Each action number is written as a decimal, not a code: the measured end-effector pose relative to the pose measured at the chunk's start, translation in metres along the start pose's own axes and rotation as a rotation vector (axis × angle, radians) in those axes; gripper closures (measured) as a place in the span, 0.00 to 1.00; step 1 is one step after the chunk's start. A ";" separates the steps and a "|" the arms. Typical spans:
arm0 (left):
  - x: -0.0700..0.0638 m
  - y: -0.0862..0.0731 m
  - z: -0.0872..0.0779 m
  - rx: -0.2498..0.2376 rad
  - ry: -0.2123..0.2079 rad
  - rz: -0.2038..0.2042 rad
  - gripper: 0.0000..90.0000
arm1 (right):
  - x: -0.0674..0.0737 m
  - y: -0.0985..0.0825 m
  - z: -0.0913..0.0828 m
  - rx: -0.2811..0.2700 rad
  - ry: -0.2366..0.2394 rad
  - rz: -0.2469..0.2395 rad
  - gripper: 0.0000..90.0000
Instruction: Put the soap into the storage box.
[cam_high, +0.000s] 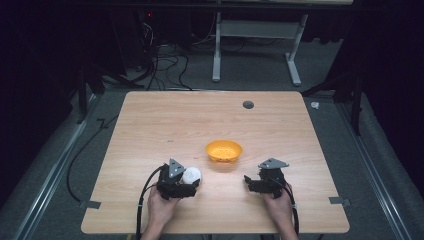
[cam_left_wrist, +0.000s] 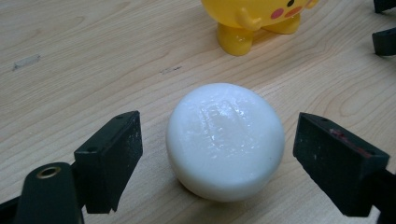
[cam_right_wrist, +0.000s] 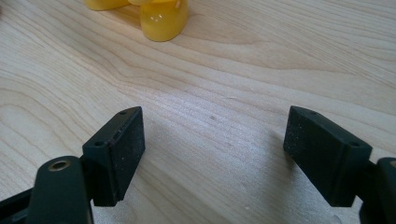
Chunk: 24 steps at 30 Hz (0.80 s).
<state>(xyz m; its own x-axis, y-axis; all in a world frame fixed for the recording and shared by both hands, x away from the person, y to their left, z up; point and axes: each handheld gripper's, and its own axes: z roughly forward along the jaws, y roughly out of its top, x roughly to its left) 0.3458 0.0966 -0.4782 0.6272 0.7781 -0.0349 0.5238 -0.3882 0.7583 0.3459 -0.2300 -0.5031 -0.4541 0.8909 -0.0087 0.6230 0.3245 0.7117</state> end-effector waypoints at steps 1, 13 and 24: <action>-0.001 0.000 0.001 -0.001 -0.001 -0.003 0.18 | 0.000 0.000 0.000 0.000 0.000 0.000 0.24; -0.008 -0.003 0.016 0.022 0.006 0.006 0.18 | 0.000 0.000 0.000 0.000 0.000 0.000 0.24; -0.010 -0.003 0.026 0.050 0.019 0.010 0.18 | 0.000 0.000 0.000 0.000 0.000 0.000 0.24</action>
<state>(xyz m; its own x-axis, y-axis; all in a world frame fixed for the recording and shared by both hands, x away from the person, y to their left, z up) 0.3529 0.0772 -0.4975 0.6214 0.7833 -0.0150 0.5460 -0.4192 0.7254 0.3458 -0.2300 -0.5031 -0.4540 0.8909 -0.0088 0.6230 0.3246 0.7117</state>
